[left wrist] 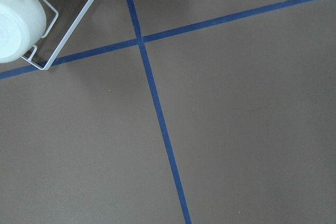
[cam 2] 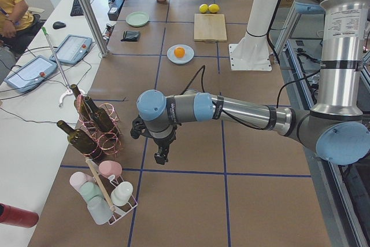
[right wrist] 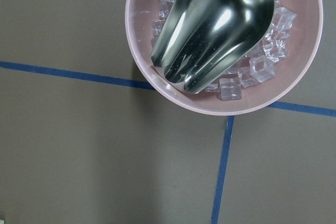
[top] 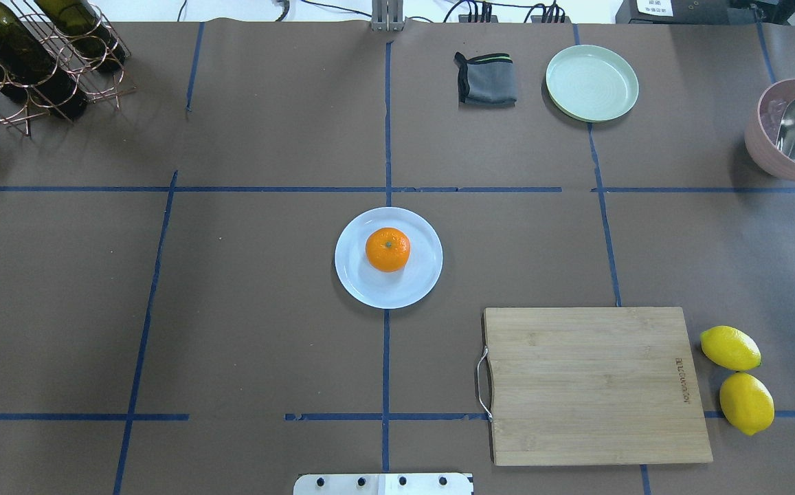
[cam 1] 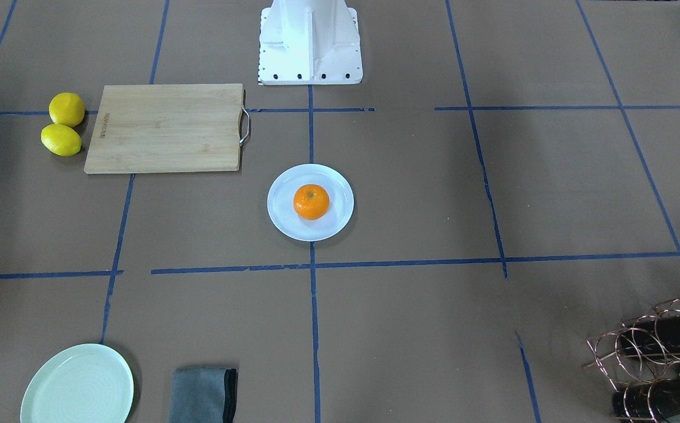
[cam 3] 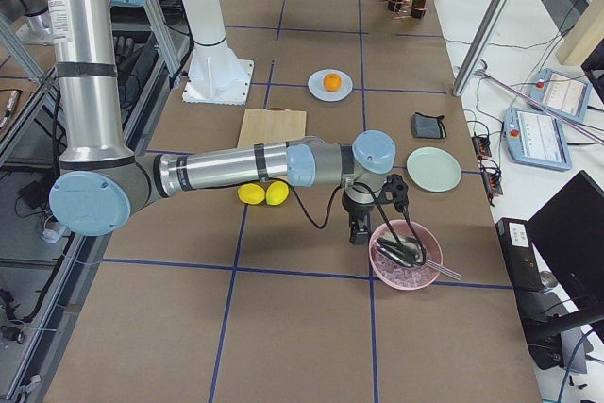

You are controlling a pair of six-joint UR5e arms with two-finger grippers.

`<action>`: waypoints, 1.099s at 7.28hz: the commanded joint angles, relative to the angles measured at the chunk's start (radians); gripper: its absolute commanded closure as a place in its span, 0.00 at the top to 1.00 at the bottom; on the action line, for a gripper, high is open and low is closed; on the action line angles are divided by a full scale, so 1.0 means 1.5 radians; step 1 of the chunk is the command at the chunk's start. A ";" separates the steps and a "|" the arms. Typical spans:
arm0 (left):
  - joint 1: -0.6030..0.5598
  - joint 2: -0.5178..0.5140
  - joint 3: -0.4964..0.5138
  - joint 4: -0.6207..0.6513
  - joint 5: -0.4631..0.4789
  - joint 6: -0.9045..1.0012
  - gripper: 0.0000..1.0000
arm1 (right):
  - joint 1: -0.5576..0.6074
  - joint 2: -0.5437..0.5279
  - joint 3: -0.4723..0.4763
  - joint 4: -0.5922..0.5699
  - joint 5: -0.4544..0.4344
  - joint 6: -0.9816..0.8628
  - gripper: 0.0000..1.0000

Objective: Pick orange to plate

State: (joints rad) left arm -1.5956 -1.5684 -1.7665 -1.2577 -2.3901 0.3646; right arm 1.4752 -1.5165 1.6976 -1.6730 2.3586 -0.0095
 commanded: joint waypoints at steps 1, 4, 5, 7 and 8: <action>0.006 -0.029 0.019 -0.002 0.008 -0.002 1.00 | -0.001 0.004 0.002 0.001 0.000 0.001 1.00; 0.008 -0.008 0.051 -0.047 0.006 -0.002 1.00 | -0.011 0.006 0.003 0.006 -0.002 0.001 1.00; 0.008 -0.003 0.065 -0.086 0.004 -0.006 1.00 | -0.011 0.006 0.003 0.009 -0.002 0.000 1.00; 0.007 0.006 0.066 -0.095 0.004 -0.006 1.00 | -0.012 0.006 0.004 0.011 -0.001 0.003 1.00; 0.006 0.013 0.063 -0.095 0.006 -0.005 1.00 | -0.015 0.006 0.002 0.011 -0.005 0.001 1.00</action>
State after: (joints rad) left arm -1.5845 -1.5608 -1.6692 -1.3960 -2.3826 0.3565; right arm 1.4568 -1.5083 1.7031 -1.6574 2.3562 -0.0069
